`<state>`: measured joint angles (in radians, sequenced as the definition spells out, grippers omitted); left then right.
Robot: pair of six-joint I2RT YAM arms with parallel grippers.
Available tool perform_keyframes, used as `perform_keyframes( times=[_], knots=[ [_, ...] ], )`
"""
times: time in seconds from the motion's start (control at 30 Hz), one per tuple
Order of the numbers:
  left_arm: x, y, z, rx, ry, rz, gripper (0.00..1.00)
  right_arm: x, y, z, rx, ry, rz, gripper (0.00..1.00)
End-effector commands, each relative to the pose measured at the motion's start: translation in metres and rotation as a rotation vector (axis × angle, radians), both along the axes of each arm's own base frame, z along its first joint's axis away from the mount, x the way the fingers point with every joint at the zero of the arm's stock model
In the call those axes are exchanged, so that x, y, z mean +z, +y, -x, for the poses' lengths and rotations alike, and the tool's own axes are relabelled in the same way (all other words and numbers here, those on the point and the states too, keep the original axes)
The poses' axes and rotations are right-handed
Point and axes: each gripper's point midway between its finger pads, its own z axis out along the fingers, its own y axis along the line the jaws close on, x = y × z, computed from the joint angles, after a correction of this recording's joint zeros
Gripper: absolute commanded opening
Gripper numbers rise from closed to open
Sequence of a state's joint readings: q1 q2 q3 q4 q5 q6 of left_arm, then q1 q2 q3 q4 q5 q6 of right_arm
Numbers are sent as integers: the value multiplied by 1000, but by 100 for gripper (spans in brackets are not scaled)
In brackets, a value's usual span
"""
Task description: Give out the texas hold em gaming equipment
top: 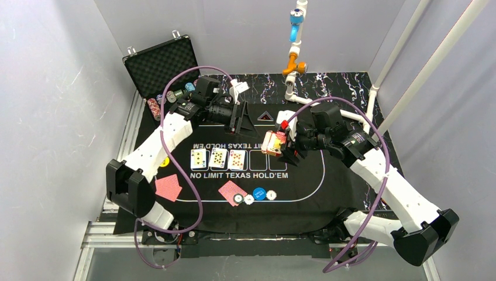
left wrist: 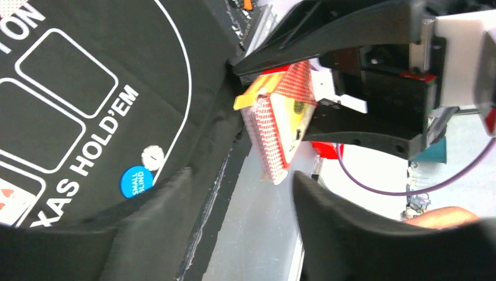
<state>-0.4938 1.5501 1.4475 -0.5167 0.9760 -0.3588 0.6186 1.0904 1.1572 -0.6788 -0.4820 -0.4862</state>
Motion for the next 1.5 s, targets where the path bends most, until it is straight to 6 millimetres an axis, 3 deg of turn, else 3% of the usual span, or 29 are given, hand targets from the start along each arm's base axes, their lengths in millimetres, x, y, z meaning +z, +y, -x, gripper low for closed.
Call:
perform_keyframes(
  times=[0.0,0.23,0.37,0.5,0.67,0.83,1.0,1.1,1.27,1.47],
  knots=[
    [29,-10,21,-59,-5,93,72,36,13,-4,38,-94,-91,1],
    [6,-30,26,-98,94,54,73,43,17,-4,53,-103,-113,1],
    [-3,-25,24,-88,182,55,59,44,15,-1,56,-107,-116,1],
    [1,-19,19,-67,244,112,44,45,14,1,58,-107,-116,1],
    [4,-12,23,-74,257,127,38,42,14,1,60,-104,-112,1],
    [13,-1,21,-60,222,149,39,38,12,1,55,-105,-97,1],
    [27,1,24,-69,146,172,63,32,11,0,54,-94,-79,1],
    [21,-5,21,-56,150,154,69,32,13,-1,57,-90,-82,1],
    [7,-19,18,-36,140,95,67,39,16,-3,56,-94,-100,1],
    [-2,-11,16,-12,146,45,46,41,14,-2,50,-100,-98,1]
  ],
)
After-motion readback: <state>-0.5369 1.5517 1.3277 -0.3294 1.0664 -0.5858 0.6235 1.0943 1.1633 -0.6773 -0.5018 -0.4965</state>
